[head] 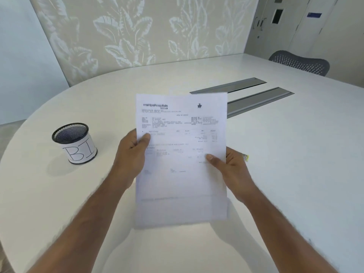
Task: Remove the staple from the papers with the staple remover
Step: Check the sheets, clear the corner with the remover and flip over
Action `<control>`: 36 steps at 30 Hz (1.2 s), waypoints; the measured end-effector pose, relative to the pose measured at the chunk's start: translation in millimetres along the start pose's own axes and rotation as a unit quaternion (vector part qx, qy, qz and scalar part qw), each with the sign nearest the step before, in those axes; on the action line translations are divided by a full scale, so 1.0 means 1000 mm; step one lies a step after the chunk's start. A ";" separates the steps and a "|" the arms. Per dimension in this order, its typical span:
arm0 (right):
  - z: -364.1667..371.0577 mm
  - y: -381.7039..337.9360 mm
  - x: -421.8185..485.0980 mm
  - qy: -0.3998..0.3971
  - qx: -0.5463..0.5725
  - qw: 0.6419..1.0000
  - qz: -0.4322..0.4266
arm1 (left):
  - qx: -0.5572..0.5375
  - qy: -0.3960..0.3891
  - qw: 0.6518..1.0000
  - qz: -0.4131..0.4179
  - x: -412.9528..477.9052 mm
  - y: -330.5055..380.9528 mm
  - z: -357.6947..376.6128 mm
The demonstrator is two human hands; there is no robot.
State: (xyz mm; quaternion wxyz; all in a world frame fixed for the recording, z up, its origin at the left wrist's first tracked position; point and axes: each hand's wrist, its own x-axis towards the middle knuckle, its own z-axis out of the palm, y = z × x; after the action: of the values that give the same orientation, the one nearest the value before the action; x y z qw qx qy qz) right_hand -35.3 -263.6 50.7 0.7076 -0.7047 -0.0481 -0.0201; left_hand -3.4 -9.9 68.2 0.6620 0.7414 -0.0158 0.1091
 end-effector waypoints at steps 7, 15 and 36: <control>-0.059 0.014 0.036 0.116 -0.307 0.943 -0.050 | 0.058 0.029 0.993 -0.096 -0.029 -0.045 -0.015; -0.101 0.028 0.095 -0.002 -0.567 0.813 0.130 | -0.111 -0.001 0.979 -0.174 -0.026 -0.034 -0.025; -0.072 -0.028 0.088 -0.069 0.311 0.946 0.065 | 0.002 -0.009 0.975 -0.223 -0.036 -0.053 -0.017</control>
State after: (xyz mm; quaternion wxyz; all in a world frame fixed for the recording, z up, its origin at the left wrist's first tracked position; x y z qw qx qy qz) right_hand 52.6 -332.7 87.2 0.8864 -0.4507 -0.0544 0.0906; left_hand -32.3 9.0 11.8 0.6678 0.7286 0.1442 -0.0485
